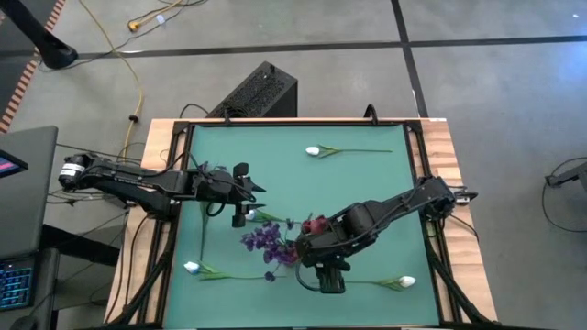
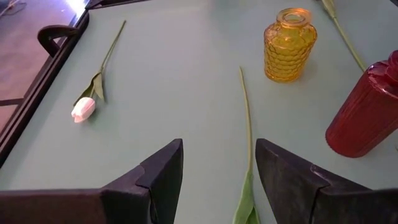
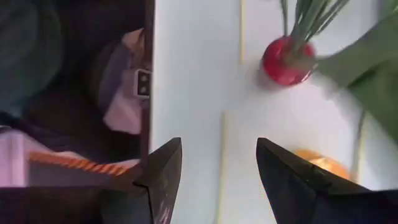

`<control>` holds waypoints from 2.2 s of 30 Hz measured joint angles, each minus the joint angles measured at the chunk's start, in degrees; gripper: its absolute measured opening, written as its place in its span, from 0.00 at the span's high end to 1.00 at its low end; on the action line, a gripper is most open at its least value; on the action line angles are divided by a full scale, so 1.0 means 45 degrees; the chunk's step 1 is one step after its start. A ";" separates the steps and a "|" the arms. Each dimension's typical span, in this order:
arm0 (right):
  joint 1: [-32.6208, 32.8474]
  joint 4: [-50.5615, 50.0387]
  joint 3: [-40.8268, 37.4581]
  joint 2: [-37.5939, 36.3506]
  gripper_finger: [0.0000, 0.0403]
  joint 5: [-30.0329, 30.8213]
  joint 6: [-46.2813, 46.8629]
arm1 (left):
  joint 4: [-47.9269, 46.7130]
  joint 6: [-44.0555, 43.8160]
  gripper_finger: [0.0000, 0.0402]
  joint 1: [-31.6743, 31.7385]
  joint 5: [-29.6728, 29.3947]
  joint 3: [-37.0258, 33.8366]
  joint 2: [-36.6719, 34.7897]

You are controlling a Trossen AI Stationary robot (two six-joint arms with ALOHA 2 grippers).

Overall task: Sort flowers into vase by color
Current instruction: Put the red flower into the red flower vase

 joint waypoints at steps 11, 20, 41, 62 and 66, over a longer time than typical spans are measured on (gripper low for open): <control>-0.0808 -0.2411 0.0000 0.0000 0.42 -0.0438 0.3075 | -0.0012 0.0245 0.53 0.0000 0.0029 0.0000 -0.0004; -0.0249 -0.2489 0.0000 0.0000 0.42 -0.1882 0.3053 | -0.0013 0.0581 0.53 -0.0005 0.0034 0.0000 -0.0002; 0.1366 -0.2599 -0.0015 -0.1458 0.42 -0.1629 0.5722 | -0.1102 0.0497 0.53 0.0000 -0.0028 0.0061 -0.0064; 0.3618 -0.1116 -0.3177 -0.5620 0.42 0.9570 0.4527 | -0.5231 -0.1450 0.53 -0.0005 -0.0442 0.1457 -0.0276; 0.3750 -0.1756 -0.3261 -0.5457 0.42 1.0937 0.4455 | -0.5505 -0.1615 0.53 -0.0005 -0.0432 0.1457 -0.0276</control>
